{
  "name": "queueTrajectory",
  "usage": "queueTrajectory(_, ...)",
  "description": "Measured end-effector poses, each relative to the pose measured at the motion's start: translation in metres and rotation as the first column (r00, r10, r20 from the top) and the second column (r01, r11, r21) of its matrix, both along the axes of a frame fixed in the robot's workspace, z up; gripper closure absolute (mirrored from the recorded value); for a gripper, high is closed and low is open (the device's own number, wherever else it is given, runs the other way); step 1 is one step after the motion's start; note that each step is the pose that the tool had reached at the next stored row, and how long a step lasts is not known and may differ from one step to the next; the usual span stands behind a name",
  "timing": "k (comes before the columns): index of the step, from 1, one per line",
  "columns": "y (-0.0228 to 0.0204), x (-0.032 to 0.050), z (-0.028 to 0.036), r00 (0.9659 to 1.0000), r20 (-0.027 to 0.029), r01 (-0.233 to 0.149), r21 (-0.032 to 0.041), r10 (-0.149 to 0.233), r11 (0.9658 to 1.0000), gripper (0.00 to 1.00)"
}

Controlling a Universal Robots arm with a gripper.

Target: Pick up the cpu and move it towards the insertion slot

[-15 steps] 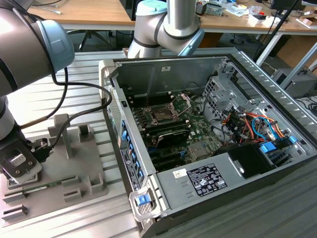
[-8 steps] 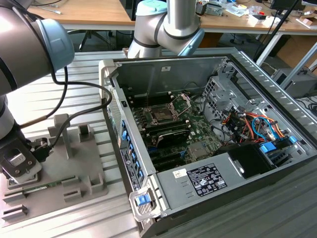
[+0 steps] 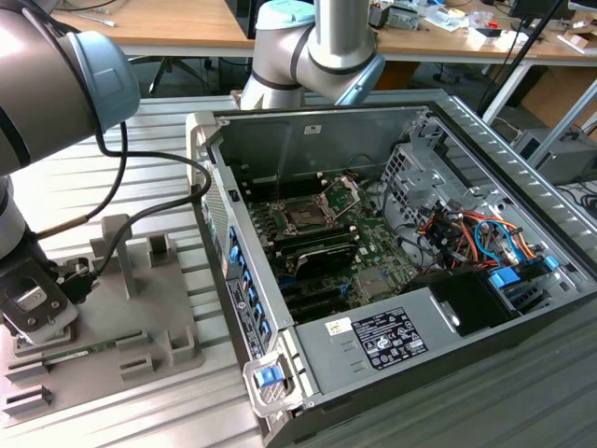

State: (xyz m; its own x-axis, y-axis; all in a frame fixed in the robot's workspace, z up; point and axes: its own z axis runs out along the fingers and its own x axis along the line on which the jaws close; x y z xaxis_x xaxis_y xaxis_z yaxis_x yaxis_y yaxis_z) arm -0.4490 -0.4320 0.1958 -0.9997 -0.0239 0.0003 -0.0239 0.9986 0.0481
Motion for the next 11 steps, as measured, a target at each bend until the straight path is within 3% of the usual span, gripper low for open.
queueTrajectory(11, 0.0000, 0.0000, 0.0057, 1.0000, 0.0001, 0.000, 0.0000, 0.000, 1.0000, 0.45)
